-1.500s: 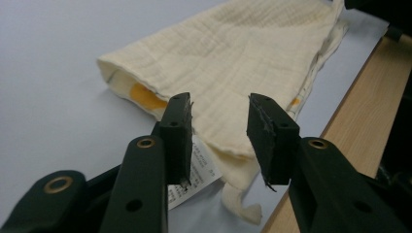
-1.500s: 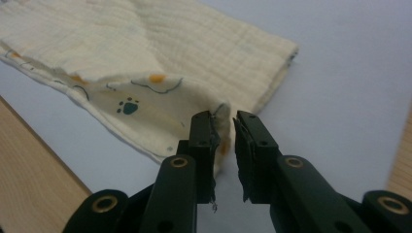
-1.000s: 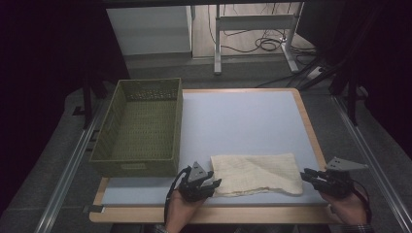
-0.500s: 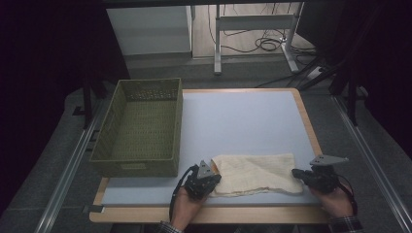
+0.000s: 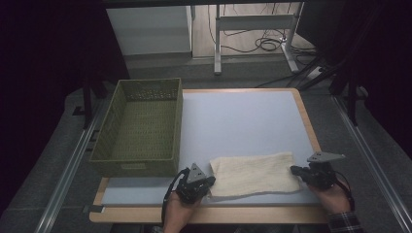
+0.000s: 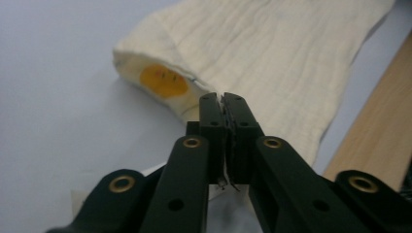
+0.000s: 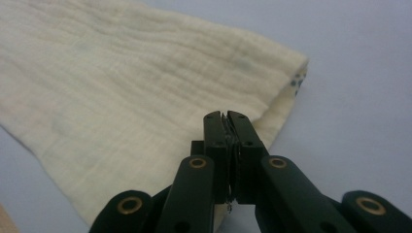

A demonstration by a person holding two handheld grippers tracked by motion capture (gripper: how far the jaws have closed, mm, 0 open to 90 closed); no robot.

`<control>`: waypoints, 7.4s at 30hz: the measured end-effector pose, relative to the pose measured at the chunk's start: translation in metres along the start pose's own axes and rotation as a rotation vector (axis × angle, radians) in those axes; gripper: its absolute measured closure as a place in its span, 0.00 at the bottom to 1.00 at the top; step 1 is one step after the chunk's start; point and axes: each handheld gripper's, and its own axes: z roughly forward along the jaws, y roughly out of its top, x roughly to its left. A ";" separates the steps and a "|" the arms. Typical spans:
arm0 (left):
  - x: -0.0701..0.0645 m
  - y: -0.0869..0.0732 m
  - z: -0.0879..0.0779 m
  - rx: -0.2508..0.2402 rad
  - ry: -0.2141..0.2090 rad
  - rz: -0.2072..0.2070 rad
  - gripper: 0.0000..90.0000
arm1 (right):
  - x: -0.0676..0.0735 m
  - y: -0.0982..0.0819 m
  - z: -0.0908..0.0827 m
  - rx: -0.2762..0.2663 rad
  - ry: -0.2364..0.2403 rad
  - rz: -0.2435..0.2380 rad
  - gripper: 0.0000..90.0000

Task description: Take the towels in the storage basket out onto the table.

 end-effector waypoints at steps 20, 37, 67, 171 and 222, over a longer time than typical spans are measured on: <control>0.032 0.055 0.037 -0.030 0.183 -0.077 0.55 | -0.032 0.041 0.017 -0.055 -0.033 0.053 0.72; 0.043 0.057 0.054 0.012 0.153 -0.043 0.94 | -0.044 0.053 0.035 0.014 -0.066 0.015 0.97; 0.078 0.062 0.080 0.041 0.185 -0.098 0.39 | -0.031 0.033 0.028 0.008 0.047 0.046 0.49; 0.020 0.145 0.112 -0.064 -0.047 0.116 0.95 | 0.085 0.051 0.030 -0.082 0.182 -0.171 0.94; -0.018 0.189 0.159 -0.072 -0.049 0.196 0.45 | -0.017 -0.013 -0.037 -0.087 -0.090 0.060 0.75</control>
